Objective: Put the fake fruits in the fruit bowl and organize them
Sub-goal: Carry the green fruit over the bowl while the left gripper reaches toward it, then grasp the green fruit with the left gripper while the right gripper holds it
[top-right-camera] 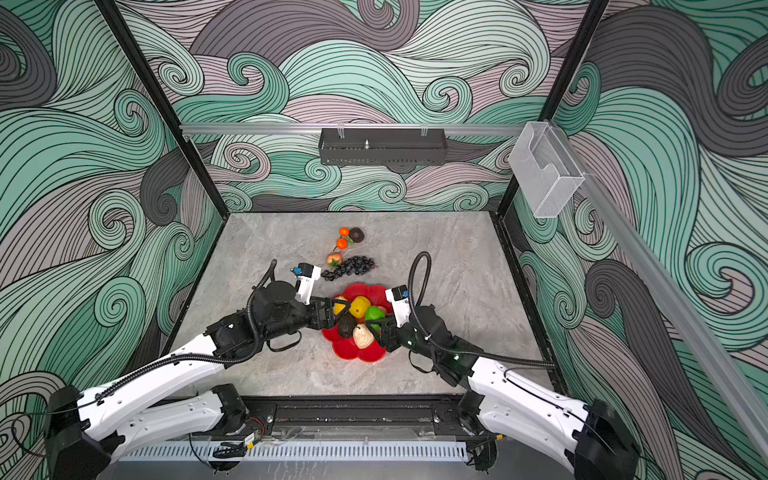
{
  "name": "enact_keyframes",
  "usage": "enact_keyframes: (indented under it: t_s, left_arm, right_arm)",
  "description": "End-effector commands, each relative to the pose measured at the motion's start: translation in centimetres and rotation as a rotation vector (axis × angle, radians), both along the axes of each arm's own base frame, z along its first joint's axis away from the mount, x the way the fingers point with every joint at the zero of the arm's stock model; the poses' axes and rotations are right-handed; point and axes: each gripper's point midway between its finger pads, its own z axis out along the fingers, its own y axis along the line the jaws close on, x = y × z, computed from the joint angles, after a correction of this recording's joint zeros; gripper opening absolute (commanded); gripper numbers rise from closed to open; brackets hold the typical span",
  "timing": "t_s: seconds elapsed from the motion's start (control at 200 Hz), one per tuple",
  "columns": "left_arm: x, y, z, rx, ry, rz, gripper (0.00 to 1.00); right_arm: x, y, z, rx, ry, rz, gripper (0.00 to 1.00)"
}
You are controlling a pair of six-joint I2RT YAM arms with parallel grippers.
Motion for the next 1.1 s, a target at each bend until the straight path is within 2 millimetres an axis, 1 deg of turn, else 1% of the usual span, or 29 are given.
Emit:
enact_keyframes:
  t_s: [0.0,0.14,0.265,0.475,0.565,0.751,1.011,1.096]
  left_arm:
    - [-1.1,-2.2,1.4,-0.044,0.011,-0.091,0.84]
    - [-1.5,-3.5,1.3,-0.047,0.022,-0.123,0.85]
    - [-1.8,-4.4,1.1,-0.049,0.037,-0.140,0.85]
    - [-2.2,-5.4,1.1,-0.062,0.053,-0.171,0.84]
    - [-2.2,-5.5,1.0,-0.062,0.056,-0.174,0.81]
    - [-2.6,-6.1,1.3,-0.080,0.064,-0.209,0.68]
    - [-2.8,-6.6,0.9,-0.073,0.081,-0.235,0.60]
    - [-2.9,-6.7,0.7,-0.071,0.085,-0.240,0.59]
  right_arm:
    - [0.5,0.3,1.5,0.023,-0.107,-0.024,0.48]
    - [-0.3,0.5,1.1,0.017,-0.138,-0.009,0.48]
    - [-0.9,0.7,1.2,0.019,-0.164,0.006,0.49]
    - [-1.2,1.1,1.6,0.018,-0.202,0.013,0.49]
    - [-1.3,1.3,1.8,0.018,-0.216,0.016,0.49]
    - [-1.4,1.7,2.0,0.012,-0.227,0.022,0.49]
    - [-1.5,2.1,2.1,0.011,-0.233,0.025,0.50]
    - [-1.5,2.1,2.1,0.010,-0.233,0.023,0.50]
